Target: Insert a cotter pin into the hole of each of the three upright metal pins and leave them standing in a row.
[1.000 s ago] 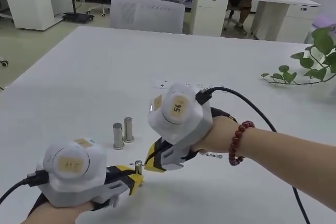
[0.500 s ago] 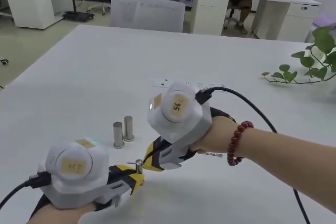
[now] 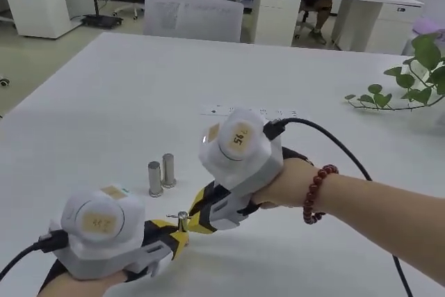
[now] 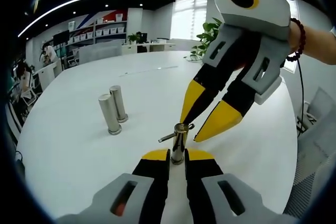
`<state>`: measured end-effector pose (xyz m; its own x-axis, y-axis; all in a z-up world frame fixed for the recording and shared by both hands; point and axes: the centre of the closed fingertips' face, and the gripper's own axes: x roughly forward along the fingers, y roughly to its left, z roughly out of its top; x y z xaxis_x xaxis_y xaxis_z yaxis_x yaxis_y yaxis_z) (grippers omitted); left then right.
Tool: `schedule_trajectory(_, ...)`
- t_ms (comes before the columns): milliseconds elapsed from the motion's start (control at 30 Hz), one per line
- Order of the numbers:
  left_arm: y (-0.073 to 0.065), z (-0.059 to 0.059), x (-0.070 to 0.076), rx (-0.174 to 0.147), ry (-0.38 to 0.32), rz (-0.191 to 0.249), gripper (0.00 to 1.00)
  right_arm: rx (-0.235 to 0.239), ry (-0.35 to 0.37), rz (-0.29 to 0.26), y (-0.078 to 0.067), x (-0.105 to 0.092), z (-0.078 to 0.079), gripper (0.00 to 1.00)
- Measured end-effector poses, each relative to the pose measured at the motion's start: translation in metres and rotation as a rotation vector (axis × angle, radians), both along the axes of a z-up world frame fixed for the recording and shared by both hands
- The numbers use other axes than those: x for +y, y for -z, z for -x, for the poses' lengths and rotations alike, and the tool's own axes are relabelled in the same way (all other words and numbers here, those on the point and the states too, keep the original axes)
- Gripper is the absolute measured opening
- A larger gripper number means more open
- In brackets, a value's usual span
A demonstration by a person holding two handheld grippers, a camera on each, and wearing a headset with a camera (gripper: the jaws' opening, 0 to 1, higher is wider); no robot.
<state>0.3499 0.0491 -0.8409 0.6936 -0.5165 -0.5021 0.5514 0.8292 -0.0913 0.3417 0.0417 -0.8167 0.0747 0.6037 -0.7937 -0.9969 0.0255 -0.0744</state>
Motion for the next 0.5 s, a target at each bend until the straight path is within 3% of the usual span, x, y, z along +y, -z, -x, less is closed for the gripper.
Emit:
schedule_trajectory(300, 0.003, 0.001, 0.002, 0.014, 0.001, -0.015, 0.23, 0.018, 0.022, -0.027, -0.001, -0.002, -0.002, 0.2)
schedule_trajectory(500, -0.005, 0.003, 0.005, 0.008, -0.002, 0.001, 0.31, 0.058, 0.072, -0.095, -0.011, -0.001, -0.005, 0.27)
